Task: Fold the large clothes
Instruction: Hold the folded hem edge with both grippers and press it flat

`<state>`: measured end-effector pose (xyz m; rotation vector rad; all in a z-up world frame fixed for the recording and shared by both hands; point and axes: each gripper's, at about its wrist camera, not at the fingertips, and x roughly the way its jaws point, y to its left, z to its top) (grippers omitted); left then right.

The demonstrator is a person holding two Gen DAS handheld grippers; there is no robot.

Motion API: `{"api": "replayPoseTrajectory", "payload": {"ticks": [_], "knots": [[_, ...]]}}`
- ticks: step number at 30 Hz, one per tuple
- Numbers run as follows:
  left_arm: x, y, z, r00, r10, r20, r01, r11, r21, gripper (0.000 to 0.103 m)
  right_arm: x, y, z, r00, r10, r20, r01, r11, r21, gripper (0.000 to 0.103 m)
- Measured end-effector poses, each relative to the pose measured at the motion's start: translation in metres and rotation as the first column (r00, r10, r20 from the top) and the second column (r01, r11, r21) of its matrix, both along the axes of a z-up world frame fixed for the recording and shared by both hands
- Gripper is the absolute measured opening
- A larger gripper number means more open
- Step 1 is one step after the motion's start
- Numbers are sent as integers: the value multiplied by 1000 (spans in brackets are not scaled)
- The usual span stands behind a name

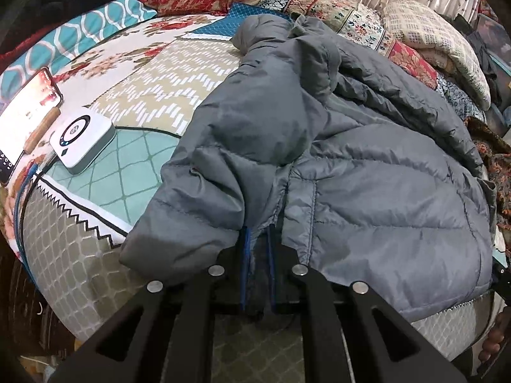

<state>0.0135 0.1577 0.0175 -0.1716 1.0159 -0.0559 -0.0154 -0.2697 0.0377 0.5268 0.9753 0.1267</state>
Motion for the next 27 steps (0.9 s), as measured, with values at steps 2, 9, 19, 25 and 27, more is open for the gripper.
{"api": "replayPoseTrajectory", "payload": {"ticks": [2, 9, 19, 25, 27], "knots": [[1, 1, 0, 1000, -3, -3, 3, 1000, -5, 67, 1, -1, 0, 1000, 5, 0, -5, 1000, 9, 64], [-2, 4, -2, 1000, -2, 9, 2, 999, -40, 67, 0, 0, 0, 1000, 29, 9, -29, 1000, 6, 67], [-2, 2, -1, 1000, -16, 13, 16, 1000, -6, 67, 2, 13, 1, 998, 64, 11, -63, 997, -46, 76], [-3, 1, -1, 999, -23, 23, 23, 1000, -1, 67, 2, 17, 0, 998, 67, 13, -66, 996, -68, 76], [-4, 1, -1, 999, -25, 27, 25, 1000, -2, 67, 2, 18, 0, 998, 65, 15, -64, 995, -74, 76]]}}
